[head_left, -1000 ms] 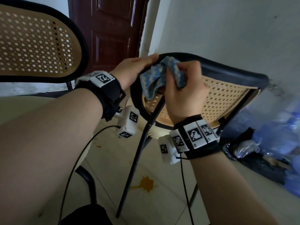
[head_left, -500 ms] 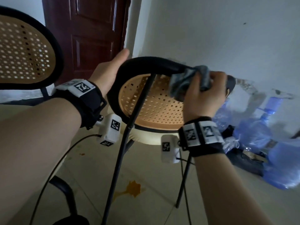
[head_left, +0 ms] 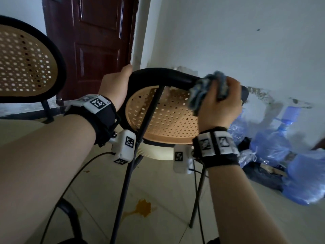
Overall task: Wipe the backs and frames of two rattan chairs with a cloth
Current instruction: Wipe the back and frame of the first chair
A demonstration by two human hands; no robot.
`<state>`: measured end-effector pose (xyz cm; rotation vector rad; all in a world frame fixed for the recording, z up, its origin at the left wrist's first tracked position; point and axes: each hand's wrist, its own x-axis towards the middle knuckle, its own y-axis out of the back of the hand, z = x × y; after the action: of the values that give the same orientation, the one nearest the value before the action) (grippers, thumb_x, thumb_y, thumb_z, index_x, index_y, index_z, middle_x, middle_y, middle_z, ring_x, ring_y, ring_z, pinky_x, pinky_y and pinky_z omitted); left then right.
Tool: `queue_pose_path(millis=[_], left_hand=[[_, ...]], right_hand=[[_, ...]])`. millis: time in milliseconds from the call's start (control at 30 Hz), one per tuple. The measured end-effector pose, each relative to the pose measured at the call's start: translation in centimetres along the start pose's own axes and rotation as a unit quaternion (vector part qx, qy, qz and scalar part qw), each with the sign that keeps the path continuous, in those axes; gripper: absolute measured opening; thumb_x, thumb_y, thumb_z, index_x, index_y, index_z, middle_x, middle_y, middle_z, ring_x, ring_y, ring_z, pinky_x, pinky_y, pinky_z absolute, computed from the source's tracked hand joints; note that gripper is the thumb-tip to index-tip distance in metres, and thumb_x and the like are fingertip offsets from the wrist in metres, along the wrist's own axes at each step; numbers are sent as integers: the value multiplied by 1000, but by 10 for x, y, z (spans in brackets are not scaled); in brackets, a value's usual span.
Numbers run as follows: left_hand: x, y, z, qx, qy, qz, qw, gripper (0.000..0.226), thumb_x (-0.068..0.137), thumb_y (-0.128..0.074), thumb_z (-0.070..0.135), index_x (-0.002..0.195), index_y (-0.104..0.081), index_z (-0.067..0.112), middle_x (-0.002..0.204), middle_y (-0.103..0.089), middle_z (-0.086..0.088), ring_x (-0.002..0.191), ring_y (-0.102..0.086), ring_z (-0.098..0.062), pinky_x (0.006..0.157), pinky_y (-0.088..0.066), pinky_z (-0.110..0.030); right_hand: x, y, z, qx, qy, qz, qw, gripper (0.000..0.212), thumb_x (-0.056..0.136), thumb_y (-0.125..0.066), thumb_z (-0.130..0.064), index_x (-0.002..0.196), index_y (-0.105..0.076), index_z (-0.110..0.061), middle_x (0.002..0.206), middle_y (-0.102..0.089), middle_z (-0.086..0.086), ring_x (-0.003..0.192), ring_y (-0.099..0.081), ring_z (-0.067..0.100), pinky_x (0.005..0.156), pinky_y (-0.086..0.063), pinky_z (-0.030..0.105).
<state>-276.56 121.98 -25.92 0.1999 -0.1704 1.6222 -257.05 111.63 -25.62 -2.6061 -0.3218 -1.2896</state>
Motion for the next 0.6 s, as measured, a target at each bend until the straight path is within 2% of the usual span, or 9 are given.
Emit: queue_pose_path(millis=[133,200,233,333,400,500,567,600], left_hand=[[-2,5,0,34,-27,-12,999,43,91,-49,60,86,-58,18,82,-55,-6,72,-52,-18,55,-37,-29],[-2,7,-1,40,-46,-26,998,46,93,-48,62,82,-57,18,79,-52,-7,70,-50,-19,58,-37,-30],[-2,7,-2,41,-53,-33,997,48,93,-47,62,77,-54,17,77,-49,-6,68,-48,-19,59,-36,-30],[0,7,-4,42,-64,-42,996,51,95,-47,61,72,-50,17,74,-45,-6,64,-44,-19,57,-35,-29],[1,7,-5,42,-68,-46,996,49,95,-47,61,77,-54,17,76,-48,-6,66,-46,-19,55,-37,-27],[3,9,-4,45,-65,-50,996,48,95,-47,60,78,-53,16,75,-48,-7,61,-45,-16,43,-34,-16],[5,10,-5,53,-65,-46,995,50,94,-48,61,76,-50,15,74,-45,-7,58,-43,-13,39,-29,-15],[6,11,-5,58,-62,-43,995,51,94,-49,62,77,-50,14,75,-45,-7,58,-43,-13,39,-29,-16]], right_hand=[[26,12,29,10,-144,84,986,23,96,-52,-17,108,-60,1,92,-58,2,74,-45,-1,64,-38,2],[17,7,30,32,-162,86,982,23,97,-48,-17,110,-55,1,96,-57,5,77,-50,9,62,-37,1],[7,4,25,50,-151,78,984,21,96,-48,-18,108,-53,-1,95,-57,3,75,-53,5,61,-36,1],[-23,-3,3,56,-33,26,998,17,91,-55,-12,102,-52,0,84,-51,-15,74,-50,-21,63,-33,-4],[-42,-5,-7,53,57,-41,996,16,87,-62,-10,100,-55,-2,77,-50,-22,74,-52,-23,61,-34,-6],[-72,-13,-17,44,173,-192,965,20,84,-67,-20,101,-58,-13,80,-63,-13,69,-62,-2,58,-46,5],[-90,-23,-19,5,233,-255,938,21,85,-67,-23,103,-63,-13,83,-70,0,64,-66,13,55,-55,24],[-97,-30,-21,-22,246,-267,931,21,85,-67,-22,104,-67,-12,81,-71,4,59,-65,22,52,-55,31]])
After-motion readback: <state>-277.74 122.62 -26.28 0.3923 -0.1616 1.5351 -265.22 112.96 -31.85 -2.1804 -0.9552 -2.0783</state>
